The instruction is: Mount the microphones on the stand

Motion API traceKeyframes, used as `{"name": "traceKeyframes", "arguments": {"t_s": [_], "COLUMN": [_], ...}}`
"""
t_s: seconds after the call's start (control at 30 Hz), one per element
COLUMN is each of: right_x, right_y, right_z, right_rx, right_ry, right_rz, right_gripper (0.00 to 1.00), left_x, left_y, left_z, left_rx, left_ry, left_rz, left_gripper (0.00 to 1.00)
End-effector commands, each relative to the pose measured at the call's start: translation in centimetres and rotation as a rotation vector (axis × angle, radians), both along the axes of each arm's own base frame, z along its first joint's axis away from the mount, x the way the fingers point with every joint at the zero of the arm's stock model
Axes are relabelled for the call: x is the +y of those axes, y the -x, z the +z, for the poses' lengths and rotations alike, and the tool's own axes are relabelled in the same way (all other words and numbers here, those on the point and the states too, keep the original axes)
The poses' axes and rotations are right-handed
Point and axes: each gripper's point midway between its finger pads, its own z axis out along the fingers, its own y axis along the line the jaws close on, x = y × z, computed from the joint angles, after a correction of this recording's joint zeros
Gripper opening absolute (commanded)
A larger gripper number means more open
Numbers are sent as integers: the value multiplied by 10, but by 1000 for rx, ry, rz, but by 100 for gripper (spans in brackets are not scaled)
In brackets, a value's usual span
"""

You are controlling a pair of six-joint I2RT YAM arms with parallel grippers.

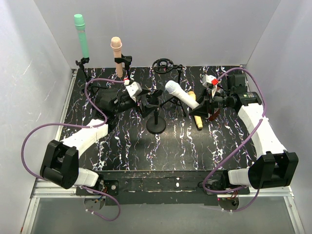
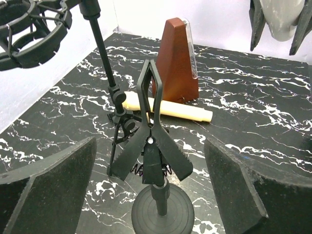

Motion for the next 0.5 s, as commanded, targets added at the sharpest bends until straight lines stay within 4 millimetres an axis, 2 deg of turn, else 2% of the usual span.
{"name": "traceKeyframes", "arguments": {"t_s": [0.0, 0.07, 0.23, 0.3, 0.33, 0.37, 0.43, 0.47], "right_x": [4, 4, 4, 5, 4, 5, 4, 4], "right_y": [-2, -2, -2, -3, -3, -3, -4, -4], "right_z": [14, 14, 13, 13, 12, 12, 11, 11], "right_rx": [-47, -46, -48, -43, -43, -40, -37, -42], "right_ry": [-27, -25, -23, -22, -22, -20, -19, -17], "right_rz": [19, 20, 19, 19, 18, 18, 17, 16], "right_gripper": [2, 2, 2, 2, 2, 2, 2, 2], "left_x": [-3, -3, -3, -2, -2, -2, -3, -3], "left_y": [0, -2, -3, -4, -4, -4, -2, -1], "left_z": [13, 10, 2, 3, 3, 4, 8, 10], "left_rx": [-10, 5, 21, 20, 17, 18, 10, 8], "left_ry": [36, 29, 0, -7, -8, -6, -3, -1], "left_rz": [-22, -22, -15, -15, -13, -13, -24, -29], "left_gripper": [86, 77, 66, 49, 35, 27, 15, 13]}}
